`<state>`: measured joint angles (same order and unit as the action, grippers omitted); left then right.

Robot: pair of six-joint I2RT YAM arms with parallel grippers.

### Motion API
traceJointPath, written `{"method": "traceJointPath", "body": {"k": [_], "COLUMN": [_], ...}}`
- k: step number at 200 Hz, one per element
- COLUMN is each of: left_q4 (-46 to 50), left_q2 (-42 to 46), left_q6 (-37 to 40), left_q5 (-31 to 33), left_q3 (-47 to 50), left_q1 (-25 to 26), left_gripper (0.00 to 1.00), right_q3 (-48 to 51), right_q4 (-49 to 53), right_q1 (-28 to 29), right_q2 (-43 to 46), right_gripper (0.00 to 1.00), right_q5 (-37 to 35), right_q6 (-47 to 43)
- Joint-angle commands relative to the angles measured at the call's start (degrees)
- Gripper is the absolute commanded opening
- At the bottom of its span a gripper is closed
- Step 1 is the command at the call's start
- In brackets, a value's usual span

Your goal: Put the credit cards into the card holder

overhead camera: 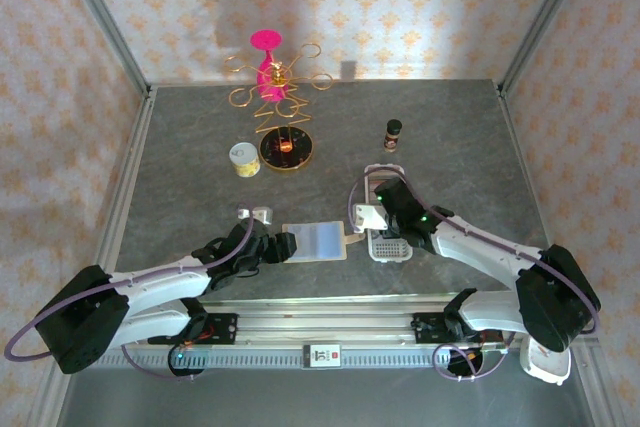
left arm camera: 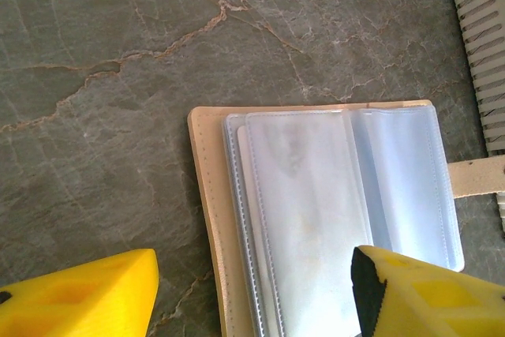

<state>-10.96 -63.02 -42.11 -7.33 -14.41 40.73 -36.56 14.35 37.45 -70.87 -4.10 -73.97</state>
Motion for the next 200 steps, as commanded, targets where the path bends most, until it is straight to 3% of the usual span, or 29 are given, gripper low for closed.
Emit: {"method": "traceJointPath", "body": {"k": [1, 36, 91, 142, 200], "left_q4": [-1.0, -1.1, -1.2, -1.1, -1.2], "left_q2": [0.1, 0.2, 0.1, 0.4, 0.3], "left_q6": [-0.3, -0.3, -0.3, -0.3, -0.3], "left_q5": [-0.4, -0.3, -0.4, -0.3, -0.5], "left_q3": [0.3, 0.3, 0.1, 0.3, 0.2], "left_q1": [-0.4, -0.4, -0.4, -0.4, -0.4], "left_gripper": [0.67, 0.67, 0.66, 0.64, 0.63], "right_q3": [0.0, 0.0, -0.5, -1.7, -1.5], "right_q4": [0.1, -0.7, -3.6, -2.8, -2.7], "right_q1": [-0.3, -0.2, -0.9, -1.2, -1.3], "right_q2": [-0.1, -0.6, -3.3, -3.8, -2.3], "right_gripper": [0.69, 0.71, 0.65, 0.46, 0.36], "right_q5": [-0.1, -0.2, -1.5, -2.6, -3.0], "right_q6": [0.3, 0.3, 0.3, 0.1, 0.2]}}
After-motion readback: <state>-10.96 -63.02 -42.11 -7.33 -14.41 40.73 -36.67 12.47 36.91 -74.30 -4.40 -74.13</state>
